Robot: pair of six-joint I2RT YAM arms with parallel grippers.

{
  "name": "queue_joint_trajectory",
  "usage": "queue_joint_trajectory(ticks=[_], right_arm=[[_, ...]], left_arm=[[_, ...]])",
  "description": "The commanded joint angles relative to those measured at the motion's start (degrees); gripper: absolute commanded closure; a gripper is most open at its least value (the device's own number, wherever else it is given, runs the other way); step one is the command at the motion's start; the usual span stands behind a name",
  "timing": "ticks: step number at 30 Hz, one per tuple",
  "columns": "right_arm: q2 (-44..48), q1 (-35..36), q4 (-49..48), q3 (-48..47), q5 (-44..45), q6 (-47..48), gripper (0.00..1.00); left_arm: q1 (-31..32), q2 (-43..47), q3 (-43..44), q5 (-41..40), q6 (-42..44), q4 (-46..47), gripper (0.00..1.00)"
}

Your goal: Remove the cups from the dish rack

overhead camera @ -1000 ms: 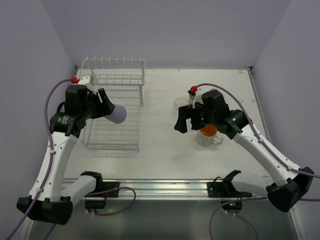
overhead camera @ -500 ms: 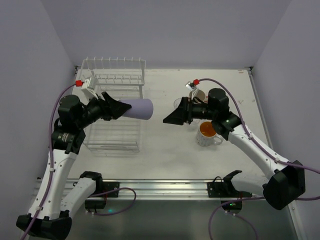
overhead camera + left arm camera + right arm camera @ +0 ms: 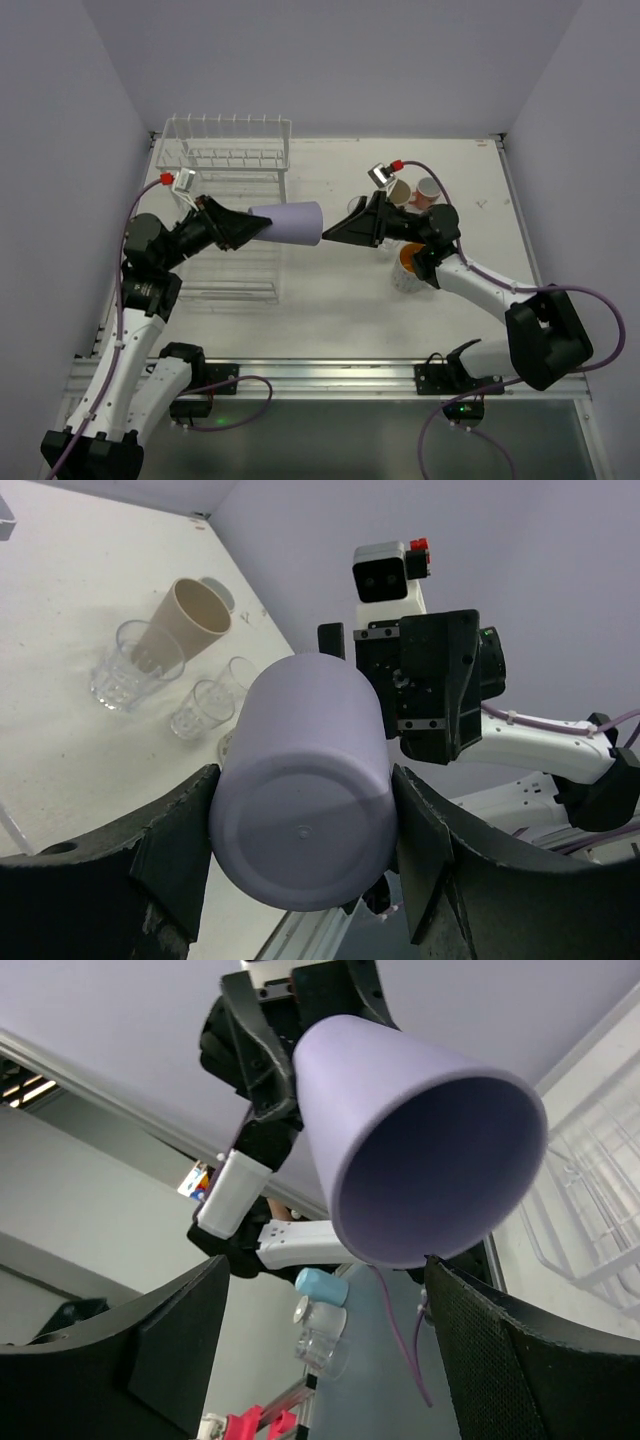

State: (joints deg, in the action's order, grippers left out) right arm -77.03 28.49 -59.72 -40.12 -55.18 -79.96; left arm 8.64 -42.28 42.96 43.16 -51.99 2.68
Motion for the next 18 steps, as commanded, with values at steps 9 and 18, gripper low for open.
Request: queue_joint_trajectory(ticks=[9, 18], right_arm=[[-6.5, 1.7, -16.2, -7.6, -0.8, -7.8, 0.26], [-12.5, 3.9, -17.9, -14.4, -2.1, -10.6, 1.00]], left_arm=[[0.1, -0.9, -4.1, 4.0, -5.9, 11.7, 1.00], [0.1, -3.6, -6.1, 8.3, -8.0, 17.4, 1.00]])
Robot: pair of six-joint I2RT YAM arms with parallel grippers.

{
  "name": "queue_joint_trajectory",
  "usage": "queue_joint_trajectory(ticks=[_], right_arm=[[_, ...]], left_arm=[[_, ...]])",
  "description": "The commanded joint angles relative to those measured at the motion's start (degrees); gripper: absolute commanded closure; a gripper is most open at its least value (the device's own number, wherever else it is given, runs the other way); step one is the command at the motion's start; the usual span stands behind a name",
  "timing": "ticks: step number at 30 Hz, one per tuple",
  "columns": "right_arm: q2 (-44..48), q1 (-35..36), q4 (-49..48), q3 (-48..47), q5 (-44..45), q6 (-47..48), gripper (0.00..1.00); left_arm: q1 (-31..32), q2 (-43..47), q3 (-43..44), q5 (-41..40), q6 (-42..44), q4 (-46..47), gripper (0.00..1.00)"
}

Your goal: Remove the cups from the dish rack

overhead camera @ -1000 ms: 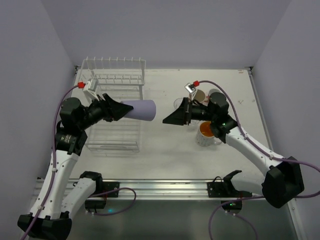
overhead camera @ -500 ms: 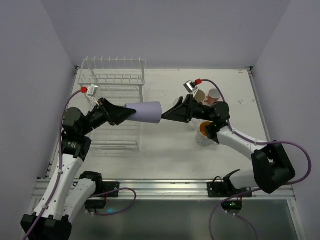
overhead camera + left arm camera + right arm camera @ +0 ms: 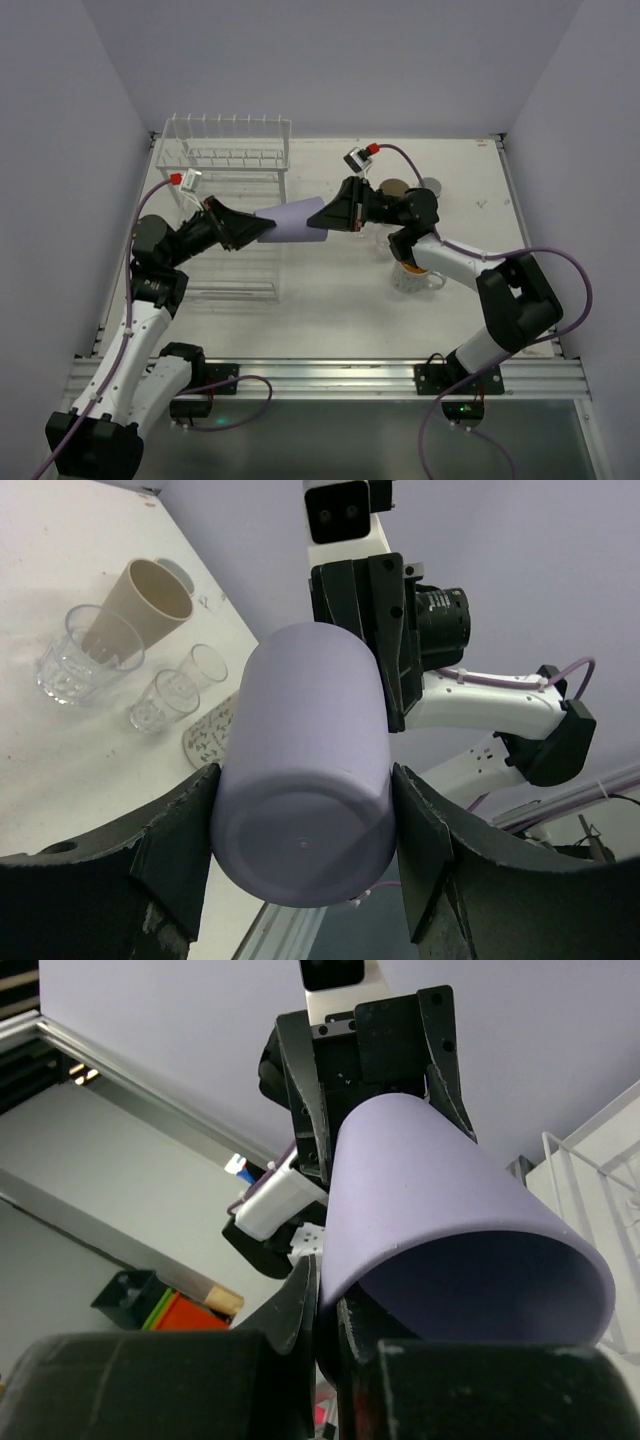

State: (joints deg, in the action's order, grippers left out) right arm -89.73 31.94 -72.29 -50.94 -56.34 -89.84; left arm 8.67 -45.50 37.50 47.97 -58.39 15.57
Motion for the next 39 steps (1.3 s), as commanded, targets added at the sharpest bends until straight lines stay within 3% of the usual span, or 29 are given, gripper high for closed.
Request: queue_joint_trajectory(ticks=[1, 4, 5, 7, 9, 10, 11, 13, 17, 22, 27, 39], right_arm=[[0.3, 0.4, -4.5, -3.6, -1.2, -0.3, 1.00], [1.5, 0.4, -0.9, -3.3, -1.9, 1.8, 1.00], [2.1, 0.4, 0.5, -3.0, -2.2, 3.8, 1.00], [5.0, 0.3, 8.3, -2.2, -2.9, 7.3, 1.00], [8.2, 0.2, 18.9, -2.0, -1.9, 17.1, 1.00], [12.0, 0.2, 33.5, -3.0, -0.9, 22.0, 1.00], [13.9, 0.2, 41.8, -4.2, 0.9, 32.8, 1.00], [17.8, 0.2, 62.4, -8.4, 7.4, 41.7, 1.00], [19.9, -0.4, 83.5, -15.3, 18.6, 55.4, 1.00], [16.4, 0.5, 110.9, -27.0, 35.8, 65.0, 1.00], [13.2, 2.9, 122.6, -30.4, 50.5, 69.6, 1.00], [6.0, 10.4, 131.2, -31.2, 62.8, 70.1, 1.00]], left_arm=[[0.1, -0.8, -0.5, 4.3, -1.4, 4.2, 1.00], [0.1, -1.8, -0.1, 5.6, -0.7, 3.5, 0.61], [0.1, -2.0, 0.0, 5.6, -0.2, 3.3, 0.36], [0.1, -2.1, 1.0, 5.4, 1.5, 0.8, 0.18], [0.1, -1.8, 4.0, 3.9, 6.7, -6.2, 0.00], [0.0, -1.7, 5.5, 1.9, 9.1, -8.9, 0.00], [0.0, -1.6, 8.4, 0.7, 14.0, -11.7, 0.00], [0.0, -1.7, 11.4, -3.4, 18.6, -20.7, 0.00], [0.0, -2.6, 19.1, -13.1, 29.4, -33.2, 0.00], [0.0, -3.2, 23.5, -26.5, 35.4, -43.9, 0.00], [0.1, -3.6, 23.3, -28.7, 37.1, -45.8, 0.00], [0.0, -4.2, 22.8, -32.7, 36.9, -48.8, 0.00]])
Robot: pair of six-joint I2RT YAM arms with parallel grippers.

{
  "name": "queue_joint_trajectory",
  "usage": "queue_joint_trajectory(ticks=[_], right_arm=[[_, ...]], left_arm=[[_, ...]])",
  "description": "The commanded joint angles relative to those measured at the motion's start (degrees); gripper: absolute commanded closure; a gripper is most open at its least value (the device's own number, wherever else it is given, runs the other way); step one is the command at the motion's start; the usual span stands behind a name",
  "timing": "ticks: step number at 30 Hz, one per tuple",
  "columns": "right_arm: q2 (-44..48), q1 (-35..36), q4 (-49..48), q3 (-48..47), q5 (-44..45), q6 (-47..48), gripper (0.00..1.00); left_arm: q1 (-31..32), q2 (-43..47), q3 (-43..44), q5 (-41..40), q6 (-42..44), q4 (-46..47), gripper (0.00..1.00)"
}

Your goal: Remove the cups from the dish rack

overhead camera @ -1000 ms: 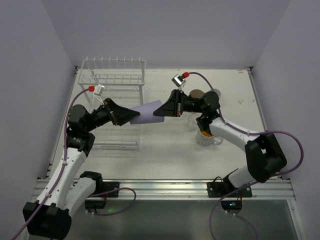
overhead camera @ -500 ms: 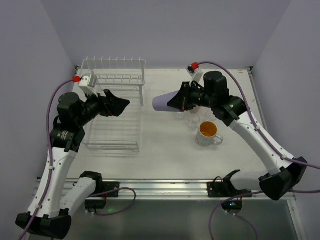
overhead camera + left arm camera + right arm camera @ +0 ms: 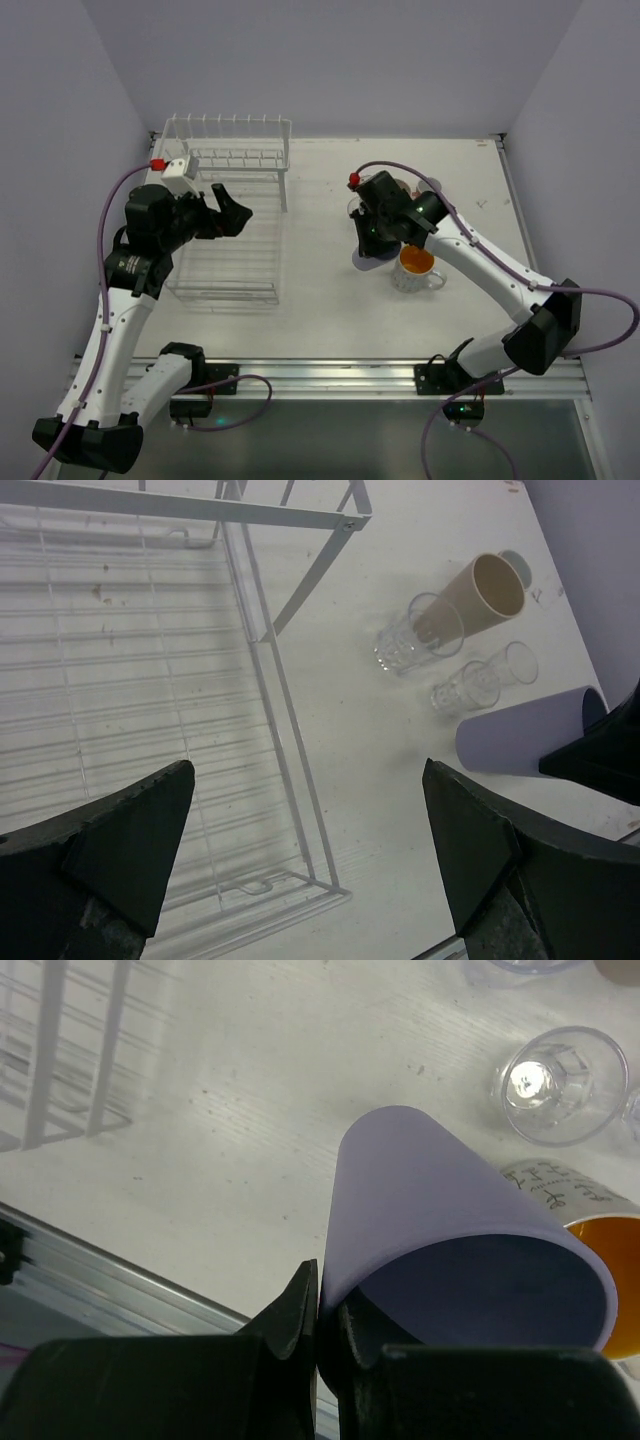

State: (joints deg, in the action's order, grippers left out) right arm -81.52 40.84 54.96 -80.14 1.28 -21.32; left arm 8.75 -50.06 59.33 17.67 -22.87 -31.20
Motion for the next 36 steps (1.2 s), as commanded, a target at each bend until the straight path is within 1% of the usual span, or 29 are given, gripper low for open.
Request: queue_joint_trajectory(ticks=[1, 5, 8, 18, 27, 35, 36], right_arm=[[-2.9, 1.7, 4.4, -1.8, 6.1, 1.4, 1.00], [-7.9, 3.2, 6.7, -2.0, 12.7, 0.1, 1.00], [-9.5, 3.5, 6.8, -1.8, 14.5, -0.1, 1.00], [-14.2, 4.1, 5.7, -4.5, 12.6, 1.0, 1.00], [-17.4, 4.1, 3.1, -2.9, 10.9, 1.4, 1.00], [-17.3, 4.1, 1.6, -1.6, 10.1, 1.3, 0.91], [-17.2, 4.1, 1.1, -1.4, 9.9, 1.3, 0.88]], left_arm=[[-0.1, 0.3, 1.1, -3.1, 1.6, -2.5, 0.00], [0.0, 0.4, 1.4, -5.0, 2.6, -4.2, 0.00], [-0.1, 0.7, 1.4, -6.2, 2.9, -5.1, 0.00], [0.0, 0.8, 1.6, -5.8, 2.8, -5.3, 0.00], [-0.1, 0.5, 1.7, -5.9, 3.4, -5.7, 0.00], [0.0, 0.2, 1.7, -5.8, 3.8, -5.7, 0.00], [0.0, 0.2, 1.5, -5.8, 3.8, -5.7, 0.00]])
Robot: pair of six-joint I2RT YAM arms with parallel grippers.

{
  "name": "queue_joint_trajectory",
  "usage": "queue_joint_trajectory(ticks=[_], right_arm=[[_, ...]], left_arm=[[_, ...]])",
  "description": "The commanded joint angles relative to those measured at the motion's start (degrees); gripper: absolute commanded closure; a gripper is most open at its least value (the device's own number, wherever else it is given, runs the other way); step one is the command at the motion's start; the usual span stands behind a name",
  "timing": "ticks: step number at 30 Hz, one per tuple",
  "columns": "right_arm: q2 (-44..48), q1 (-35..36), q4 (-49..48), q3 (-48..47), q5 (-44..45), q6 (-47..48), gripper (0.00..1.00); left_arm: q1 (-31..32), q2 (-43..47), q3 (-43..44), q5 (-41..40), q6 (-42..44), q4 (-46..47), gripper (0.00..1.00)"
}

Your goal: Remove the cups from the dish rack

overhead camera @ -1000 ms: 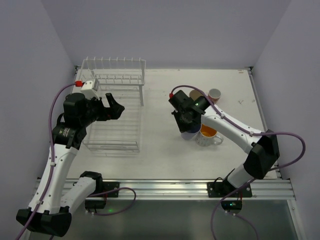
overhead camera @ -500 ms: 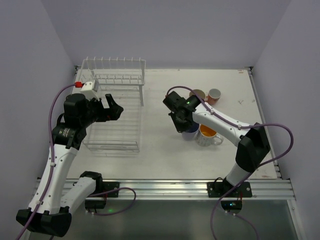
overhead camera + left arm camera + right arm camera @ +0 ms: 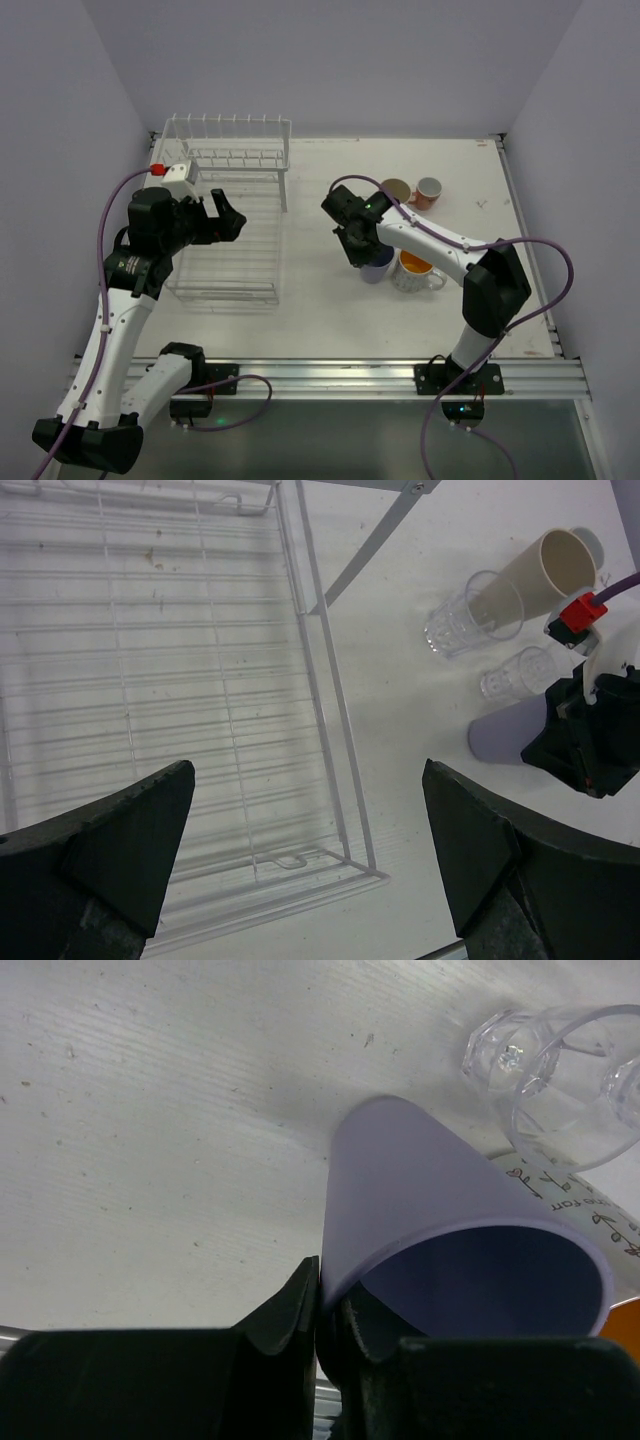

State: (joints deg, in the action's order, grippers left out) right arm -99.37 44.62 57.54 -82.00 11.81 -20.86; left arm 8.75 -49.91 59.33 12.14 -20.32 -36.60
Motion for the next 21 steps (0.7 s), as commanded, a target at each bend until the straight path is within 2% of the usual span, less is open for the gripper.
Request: queue_joint_trajectory(ticks=[1, 8, 9, 10, 11, 14, 15, 16, 17, 21], right_arm=[[0.8, 0.3, -1.6, 0.7, -0.7, 0.7, 0.86], [1.9, 0.3, -2.1, 1.4, -0.7, 0.6, 0.77], [2.3, 0.3, -2.1, 1.4, -0.7, 0.5, 0.73], [2.7, 0.4, -1.9, 1.2, -0.4, 0.4, 0.66], [3.1, 0.4, -1.6, 0.9, 0.0, 0.2, 0.51], [5.5, 0.6, -0.9, 0.1, 1.4, -0.4, 0.32], [6.1, 0.6, -0.6, -0.2, 1.5, -0.8, 0.29], [7.3, 0.6, 0.1, -0.7, 1.9, -1.0, 0.09], [8.0, 0.6, 0.4, -1.0, 1.9, -1.0, 0.03], [11.3, 0.7, 2.5, -1.9, 3.0, -2.0, 0.01]], left_arm=[[0.0, 0.2, 1.5, -0.3, 1.3, -0.3, 0.00], [-0.1, 0.3, 0.9, -0.3, 1.4, -0.3, 0.00], [-0.1, 0.3, 0.8, -0.3, 1.4, -0.3, 0.00], [0.0, 0.5, 0.8, -0.4, 1.4, -0.3, 0.00], [-0.1, 0.6, 0.7, -0.9, 1.3, -0.4, 0.00], [-0.1, 1.0, 0.8, -1.5, 1.3, -1.1, 0.00], [-0.1, 1.2, 0.9, -1.7, 1.2, -1.3, 0.00], [-0.1, 1.6, 0.8, -2.1, 1.3, -1.7, 0.00], [0.0, 1.7, 0.9, -2.3, 1.3, -1.9, 0.00], [-0.1, 2.2, 0.7, -3.3, 1.6, -2.6, 0.00]])
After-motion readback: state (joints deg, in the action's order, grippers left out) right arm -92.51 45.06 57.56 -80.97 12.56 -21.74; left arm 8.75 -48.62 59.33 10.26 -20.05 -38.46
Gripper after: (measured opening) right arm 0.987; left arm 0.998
